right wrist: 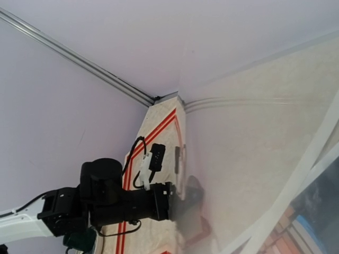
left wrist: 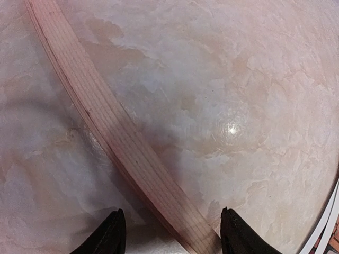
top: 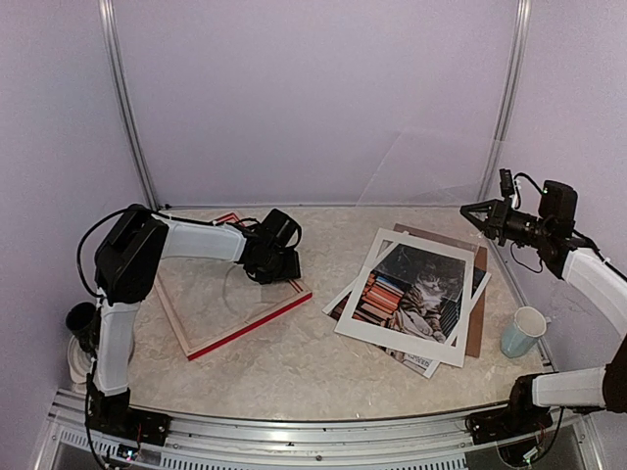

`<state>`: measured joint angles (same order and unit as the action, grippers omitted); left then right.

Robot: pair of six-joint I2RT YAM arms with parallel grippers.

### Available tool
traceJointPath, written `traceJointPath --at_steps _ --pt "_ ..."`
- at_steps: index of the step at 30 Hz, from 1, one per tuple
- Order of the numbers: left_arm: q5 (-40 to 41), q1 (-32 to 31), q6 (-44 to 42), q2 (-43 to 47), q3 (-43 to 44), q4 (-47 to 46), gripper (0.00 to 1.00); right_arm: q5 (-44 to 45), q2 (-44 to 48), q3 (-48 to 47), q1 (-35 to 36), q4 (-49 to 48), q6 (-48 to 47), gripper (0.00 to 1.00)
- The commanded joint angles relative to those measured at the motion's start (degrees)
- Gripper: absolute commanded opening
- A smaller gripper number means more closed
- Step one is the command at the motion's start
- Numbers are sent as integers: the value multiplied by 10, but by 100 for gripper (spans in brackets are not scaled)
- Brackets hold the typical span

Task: Put the photo into the frame
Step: Move the frame body to the center of the board.

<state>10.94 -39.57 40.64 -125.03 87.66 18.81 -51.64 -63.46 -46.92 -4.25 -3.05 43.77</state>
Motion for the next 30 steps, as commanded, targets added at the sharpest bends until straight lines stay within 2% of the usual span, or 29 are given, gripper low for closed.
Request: traceJointPath --at_steps 1,9,20,30 --pt "-9 -6 -7 -23 -2 17 59 -11 13 -8 -7 -29 6 0" --pt "-31 -25 -5 -8 -37 2 54 -12 12 -11 -6 -31 9 0" --pt "-50 -62 6 39 -127 -35 38 -12 10 -12 -6 -34 11 0" --pt "-53 -106 9 94 -193 -46 37 -11 12 -8 -7 -38 15 0"
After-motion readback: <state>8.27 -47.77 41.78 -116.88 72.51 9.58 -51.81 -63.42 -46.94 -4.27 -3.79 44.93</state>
